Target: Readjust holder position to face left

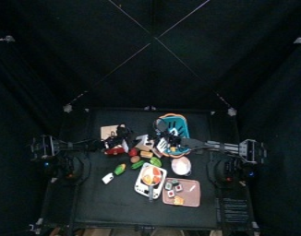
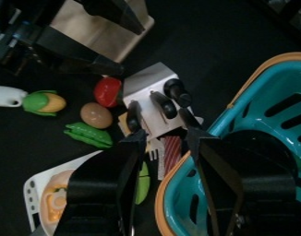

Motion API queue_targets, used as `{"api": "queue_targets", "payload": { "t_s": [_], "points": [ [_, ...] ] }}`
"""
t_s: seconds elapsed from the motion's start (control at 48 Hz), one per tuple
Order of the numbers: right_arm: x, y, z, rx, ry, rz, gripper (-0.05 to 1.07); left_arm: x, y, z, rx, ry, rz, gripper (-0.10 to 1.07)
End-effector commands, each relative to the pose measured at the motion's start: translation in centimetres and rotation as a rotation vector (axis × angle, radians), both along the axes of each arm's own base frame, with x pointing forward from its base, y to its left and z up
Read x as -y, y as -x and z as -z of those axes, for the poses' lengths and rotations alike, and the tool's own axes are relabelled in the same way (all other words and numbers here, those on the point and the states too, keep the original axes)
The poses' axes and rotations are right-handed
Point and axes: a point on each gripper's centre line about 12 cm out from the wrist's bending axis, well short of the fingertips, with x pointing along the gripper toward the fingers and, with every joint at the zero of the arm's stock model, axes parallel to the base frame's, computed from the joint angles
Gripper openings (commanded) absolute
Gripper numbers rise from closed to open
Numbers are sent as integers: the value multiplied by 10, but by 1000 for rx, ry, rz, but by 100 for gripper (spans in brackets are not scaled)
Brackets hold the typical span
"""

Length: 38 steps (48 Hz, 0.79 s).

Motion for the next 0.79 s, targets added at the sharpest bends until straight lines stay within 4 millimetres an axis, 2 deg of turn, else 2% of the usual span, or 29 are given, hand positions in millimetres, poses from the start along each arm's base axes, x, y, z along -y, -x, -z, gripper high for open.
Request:
{"api": "queue_targets", "payload": {
  "t_s": [0.0, 0.208, 0.312, 0.479, 0.604, 0.771],
  "points": [
    [-8, 17, -22, 138, 40, -51, 79, 9, -2, -9, 13, -58, 61, 92],
    [-28, 45, -5, 357, 109, -212, 79, 54, -16, -9, -7, -134, 260, 92],
    [-35, 56, 6, 452, 143, -295, 79, 71, -20, -8, -14, -142, 318, 92],
    [-37, 62, 21, 515, 171, -368, 79, 82, -25, 7, -49, -99, 333, 92],
    [-37, 65, 29, 504, 177, -383, 79, 81, -35, 17, -84, -74, 324, 92],
    [-36, 68, 26, 506, 193, -387, 79, 77, -45, 32, -153, -28, 305, 90]
  ]
}}
